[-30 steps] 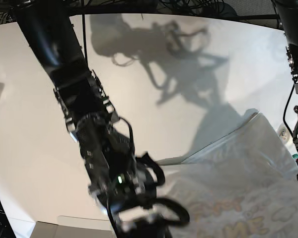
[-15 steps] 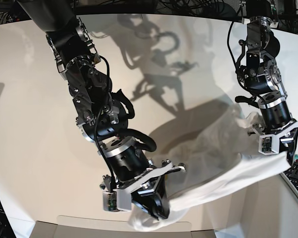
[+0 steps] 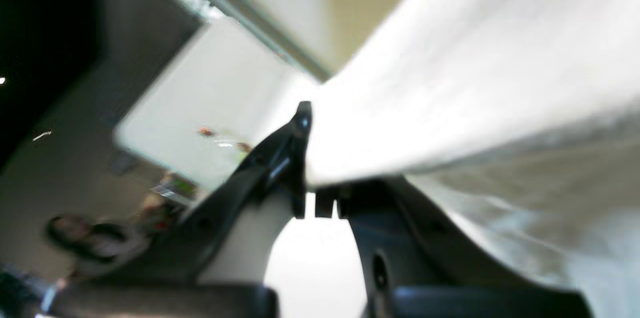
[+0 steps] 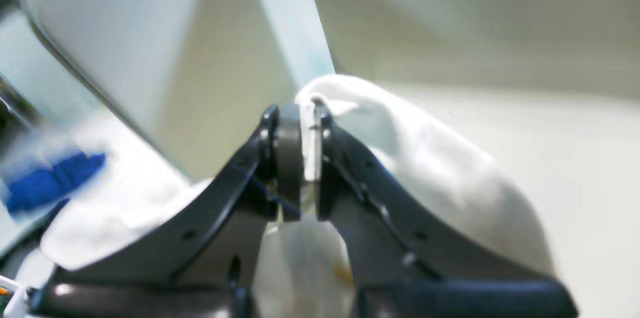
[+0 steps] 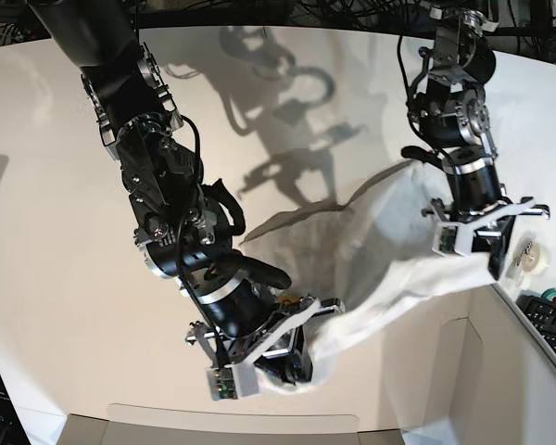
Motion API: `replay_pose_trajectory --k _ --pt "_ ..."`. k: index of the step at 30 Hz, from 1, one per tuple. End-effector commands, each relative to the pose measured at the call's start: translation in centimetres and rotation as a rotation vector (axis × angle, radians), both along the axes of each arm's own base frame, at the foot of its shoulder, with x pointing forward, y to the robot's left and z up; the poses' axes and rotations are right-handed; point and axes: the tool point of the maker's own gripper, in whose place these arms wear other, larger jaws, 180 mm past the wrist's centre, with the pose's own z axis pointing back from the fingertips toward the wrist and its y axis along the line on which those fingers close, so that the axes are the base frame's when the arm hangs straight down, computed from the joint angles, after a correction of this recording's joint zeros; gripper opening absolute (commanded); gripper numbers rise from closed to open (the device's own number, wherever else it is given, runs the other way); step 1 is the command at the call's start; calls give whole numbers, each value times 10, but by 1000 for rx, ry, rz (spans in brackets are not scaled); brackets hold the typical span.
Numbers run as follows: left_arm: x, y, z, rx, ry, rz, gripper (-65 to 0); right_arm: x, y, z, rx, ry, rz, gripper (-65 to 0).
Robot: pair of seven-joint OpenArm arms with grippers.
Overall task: Layout the t-shirt on the table in an organized manner, then fold the t-shirt properly
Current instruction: 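Lift and shake the shirt again with both grippers to spread it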
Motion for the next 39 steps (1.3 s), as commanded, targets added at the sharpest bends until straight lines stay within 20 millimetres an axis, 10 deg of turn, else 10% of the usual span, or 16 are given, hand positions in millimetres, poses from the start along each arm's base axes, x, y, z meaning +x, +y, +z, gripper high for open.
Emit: replay_pose_trajectory --k 1,5,8,12,23,30,35,39 --pt "-3 -9 1 0 -13 -22 -650 4 2 7 -5 -12 3 -650" --pt "0 -28 -20 -52 32 -45 -650 38 12 -5 -75 50 -30 -650" --pt "24 -16 29 -37 -105 -20 -650 63 45 21 -79 39 -40 -650" --pt "44 18 117 38 -306 54 -650 105 35 84 -129 -187 -154 -650" --pt "20 50 299 218 -711 145 -650 78 46 259 65 -794 -165 -650" --pt "-28 59 375 339 -902 207 -650 21 4 343 280 -1036 -213 -650" --pt "-40 63 383 376 -919 231 -650 -35 -3 337 397 -1112 -151 -650" --pt "-13 73 319 387 -727 237 -650 -47 -8 265 387 -1030 -118 -650"
